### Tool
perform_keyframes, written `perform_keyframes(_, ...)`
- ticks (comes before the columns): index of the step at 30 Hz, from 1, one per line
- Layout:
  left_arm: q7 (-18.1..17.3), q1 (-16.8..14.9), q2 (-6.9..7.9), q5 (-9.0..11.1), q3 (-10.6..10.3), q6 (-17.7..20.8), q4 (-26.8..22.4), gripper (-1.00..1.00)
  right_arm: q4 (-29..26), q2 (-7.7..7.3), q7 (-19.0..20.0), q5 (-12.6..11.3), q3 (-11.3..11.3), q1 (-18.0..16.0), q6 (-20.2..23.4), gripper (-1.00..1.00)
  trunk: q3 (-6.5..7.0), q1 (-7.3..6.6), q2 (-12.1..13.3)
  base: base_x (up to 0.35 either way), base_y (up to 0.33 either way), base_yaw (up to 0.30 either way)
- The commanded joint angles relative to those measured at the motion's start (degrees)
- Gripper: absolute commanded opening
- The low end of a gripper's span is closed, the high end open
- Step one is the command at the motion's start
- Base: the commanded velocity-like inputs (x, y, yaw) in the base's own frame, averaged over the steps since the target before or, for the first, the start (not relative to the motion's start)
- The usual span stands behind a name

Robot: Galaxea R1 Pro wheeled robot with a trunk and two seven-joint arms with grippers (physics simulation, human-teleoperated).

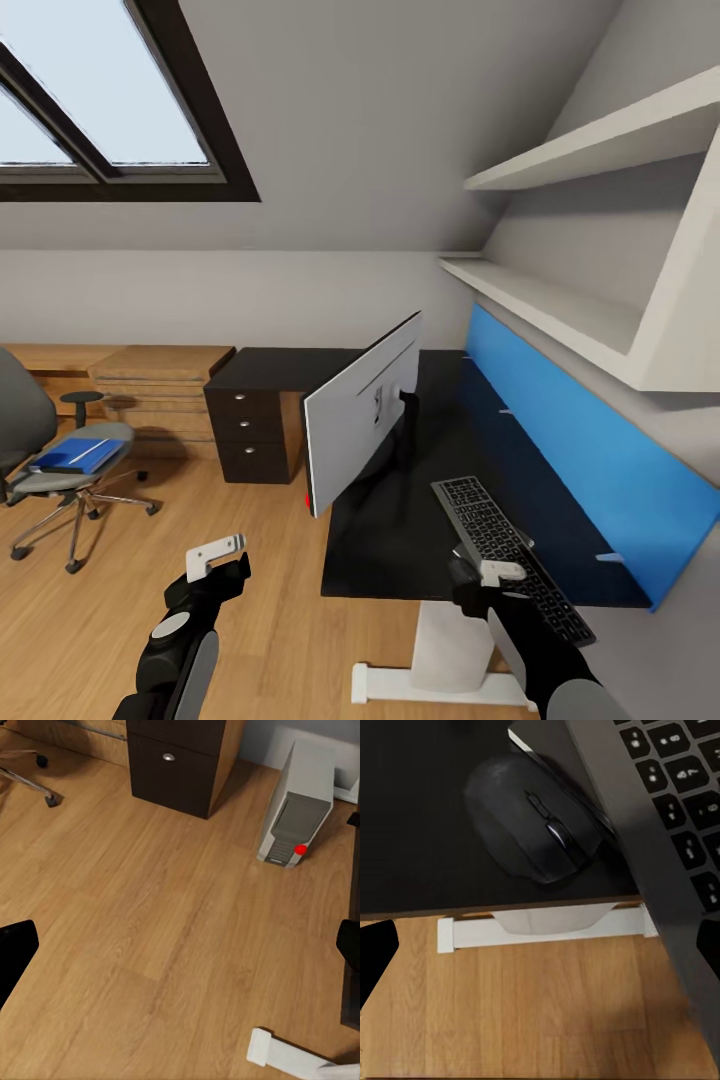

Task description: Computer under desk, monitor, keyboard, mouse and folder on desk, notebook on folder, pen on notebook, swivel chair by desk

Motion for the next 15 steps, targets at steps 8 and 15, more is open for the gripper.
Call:
perform_keyframes(8,0.4,0.0,-0.02,0.6,0.0,0.1,-0.1,1.00,-0.1,0.52,-0.1,-0.2,0.2,0.0,0.7,1.00,-0.11,0.02,-0.1,0.000,0.155,0.000)
perform_keyframes(15,0.4,0.0,-0.12,0.6,0.0,0.1,-0.2,1.00,0.0,0.83,-0.1,-0.2,0.2,0.0,1.0,1.00,-0.11,0.02,-0.1,0.000,0.060,0.000)
